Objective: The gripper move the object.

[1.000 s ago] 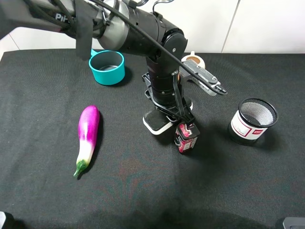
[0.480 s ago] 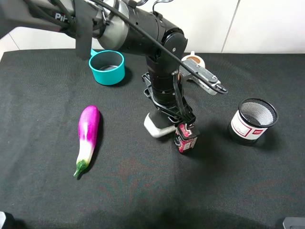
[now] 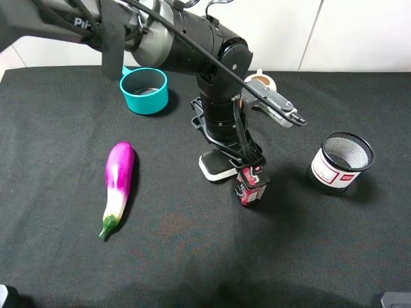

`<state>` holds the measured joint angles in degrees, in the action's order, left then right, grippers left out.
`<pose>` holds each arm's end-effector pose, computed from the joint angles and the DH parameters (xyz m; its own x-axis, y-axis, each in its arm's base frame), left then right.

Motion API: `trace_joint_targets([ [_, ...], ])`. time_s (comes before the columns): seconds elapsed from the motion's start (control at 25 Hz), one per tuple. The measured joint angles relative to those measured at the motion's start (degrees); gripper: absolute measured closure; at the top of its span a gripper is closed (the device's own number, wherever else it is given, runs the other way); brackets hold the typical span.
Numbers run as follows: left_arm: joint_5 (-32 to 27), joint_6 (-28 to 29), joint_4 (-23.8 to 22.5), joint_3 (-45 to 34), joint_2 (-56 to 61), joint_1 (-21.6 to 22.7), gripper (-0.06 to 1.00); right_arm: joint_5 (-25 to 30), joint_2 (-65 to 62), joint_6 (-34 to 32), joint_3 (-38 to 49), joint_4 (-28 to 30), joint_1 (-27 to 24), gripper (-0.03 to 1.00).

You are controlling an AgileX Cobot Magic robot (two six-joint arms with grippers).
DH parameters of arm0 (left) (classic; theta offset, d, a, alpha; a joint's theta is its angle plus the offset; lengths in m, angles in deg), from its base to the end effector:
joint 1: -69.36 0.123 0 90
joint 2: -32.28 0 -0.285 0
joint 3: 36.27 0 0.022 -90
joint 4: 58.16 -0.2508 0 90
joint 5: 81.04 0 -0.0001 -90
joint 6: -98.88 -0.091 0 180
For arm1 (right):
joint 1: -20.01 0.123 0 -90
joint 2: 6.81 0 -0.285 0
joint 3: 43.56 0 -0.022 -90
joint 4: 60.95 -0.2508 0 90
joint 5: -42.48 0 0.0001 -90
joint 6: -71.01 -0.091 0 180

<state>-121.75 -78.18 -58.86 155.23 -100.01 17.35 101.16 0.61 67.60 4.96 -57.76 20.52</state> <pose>0.2759 -0.3521 0.1380 -0.6163 0.7208 -0.3174 0.7613 0.6484 -0.0058 -0.0045 -0.0044 0.2806 -0.4147 0.0268 -0.9096 0.0470 0.9989 0.0080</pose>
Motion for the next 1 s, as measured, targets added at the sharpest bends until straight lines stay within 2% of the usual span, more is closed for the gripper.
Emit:
trace_joint_targets([
  [0.6,-0.6,0.1,-0.7,0.4,0.2,0.0,0.07,0.0,0.0,0.0,0.0,0.0,0.0,0.27],
  [1.0,-3.2,0.6,-0.9,0.6,3.5,0.0,0.07,0.0,0.0,0.0,0.0,0.0,0.0,0.27],
])
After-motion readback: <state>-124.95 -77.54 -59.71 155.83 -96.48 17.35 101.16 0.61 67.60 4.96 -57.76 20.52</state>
